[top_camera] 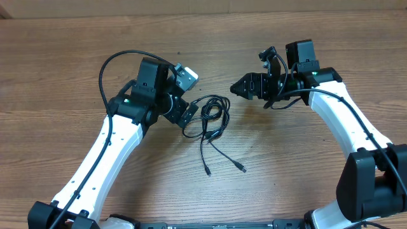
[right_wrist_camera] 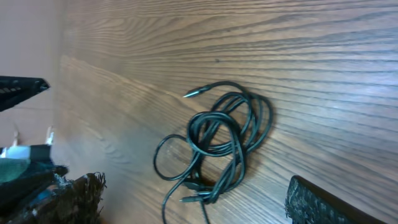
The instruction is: Untangle cables
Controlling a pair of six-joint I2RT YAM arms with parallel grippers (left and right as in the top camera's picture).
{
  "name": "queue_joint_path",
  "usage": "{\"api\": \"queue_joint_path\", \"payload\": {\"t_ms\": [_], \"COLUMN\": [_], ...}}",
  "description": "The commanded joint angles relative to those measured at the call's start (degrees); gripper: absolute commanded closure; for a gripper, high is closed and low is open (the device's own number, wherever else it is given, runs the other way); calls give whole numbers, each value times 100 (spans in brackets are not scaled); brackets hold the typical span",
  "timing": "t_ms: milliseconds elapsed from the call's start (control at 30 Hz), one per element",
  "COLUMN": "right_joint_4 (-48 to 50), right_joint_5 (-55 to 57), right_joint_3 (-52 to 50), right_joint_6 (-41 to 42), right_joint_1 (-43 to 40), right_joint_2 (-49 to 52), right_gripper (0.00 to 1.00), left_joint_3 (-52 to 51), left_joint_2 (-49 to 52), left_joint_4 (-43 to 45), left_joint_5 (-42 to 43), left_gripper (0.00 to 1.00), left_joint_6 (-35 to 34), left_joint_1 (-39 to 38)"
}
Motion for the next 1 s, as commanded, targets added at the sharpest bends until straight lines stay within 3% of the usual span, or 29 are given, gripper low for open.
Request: {"api": "queue_joint_path", "payload": {"t_ms": [0, 300, 667, 800, 900, 967], "right_joint_4": [11, 66, 90, 74, 76, 76], "right_joint_5": [306, 345, 345, 345, 345, 345], "right_joint_3": [-26, -26, -26, -26, -26, -26], "right_joint_6": [-7, -7, -4, -7, -7, -7], "right_joint_1": [7, 7, 7, 7, 7, 7], "right_joint_2": [-55, -55, -55, -55, -55, -55], "right_gripper": [7, 7, 6, 6, 6, 6], "left_joint_3": [-219, -673, -671, -671, -671, -671], "left_joint_2": [-79, 387, 1517, 1698, 1738, 1740], "left_joint_4": [79, 643, 1403, 1401, 1360, 1362], "left_joint_5": [-131, -129, 1346, 1333, 1281, 1266], "left_gripper": [0, 0, 0, 17, 37, 41], "left_joint_6": [-439, -2041, -3934, -3985, -3987, -3995], "left_joint_1": [-37, -44, -44, -44, -46, -55]}}
